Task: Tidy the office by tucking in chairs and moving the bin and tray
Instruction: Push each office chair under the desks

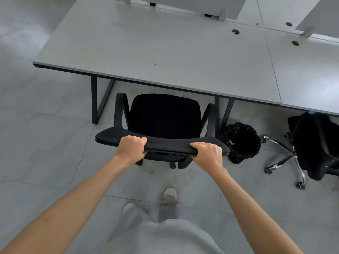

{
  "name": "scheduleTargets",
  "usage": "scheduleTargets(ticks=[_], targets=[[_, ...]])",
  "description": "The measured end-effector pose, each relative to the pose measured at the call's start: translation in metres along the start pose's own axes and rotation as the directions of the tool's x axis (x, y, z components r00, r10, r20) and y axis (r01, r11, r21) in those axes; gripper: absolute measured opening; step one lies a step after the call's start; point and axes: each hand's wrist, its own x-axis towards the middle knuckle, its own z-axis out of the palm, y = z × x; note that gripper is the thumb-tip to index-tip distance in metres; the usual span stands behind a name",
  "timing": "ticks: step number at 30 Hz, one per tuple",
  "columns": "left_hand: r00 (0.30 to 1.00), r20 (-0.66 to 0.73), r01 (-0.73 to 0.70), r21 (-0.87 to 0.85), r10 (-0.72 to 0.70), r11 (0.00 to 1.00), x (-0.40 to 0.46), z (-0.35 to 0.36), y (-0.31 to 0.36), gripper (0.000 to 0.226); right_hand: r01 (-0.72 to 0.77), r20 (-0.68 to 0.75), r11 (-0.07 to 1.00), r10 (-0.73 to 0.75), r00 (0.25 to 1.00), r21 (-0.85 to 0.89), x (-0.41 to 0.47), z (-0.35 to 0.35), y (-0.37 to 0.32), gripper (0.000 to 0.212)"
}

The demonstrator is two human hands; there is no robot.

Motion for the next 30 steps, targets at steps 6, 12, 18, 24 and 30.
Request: scheduleTargets(ticks=[6,12,18,24,30], targets=[[0.99,0.07,-0.122,0.02,0.12,0.992,-0.053,0.008,0.02,0.035,0.059,-0.011,0.998,-0.059,0.998,0.019,-0.056,-0.005,0.007,0.037],[0.976,0.037,-0.214,0.012,0.213,0.977,-0.079,0.01,0.023,0.035,0.069,-0.067,0.998,-0.07,0.995,-0.008,-0.082,-0.01,0.001,0.028],[0.991,0.068,-0.113,0.004,0.113,0.994,-0.035,-0.007,0.004,0.024,-0.023,-0.027,0.999,0.022,0.999,-0.028,-0.038,-0.012,-0.013,0.026],[0.985,0.154,-0.074,-0.031,0.078,0.997,0.009,-0.024,-0.023,0.025,-0.106,0.097,0.994,0.108,0.989,-0.03,0.006,-0.011,-0.03,0.03],[0.993,0.041,-0.106,-0.058,0.108,0.993,0.014,-0.012,-0.033,0.023,-0.068,0.022,0.998,0.068,0.997,-0.01,0.01,-0.003,-0.028,0.029]])
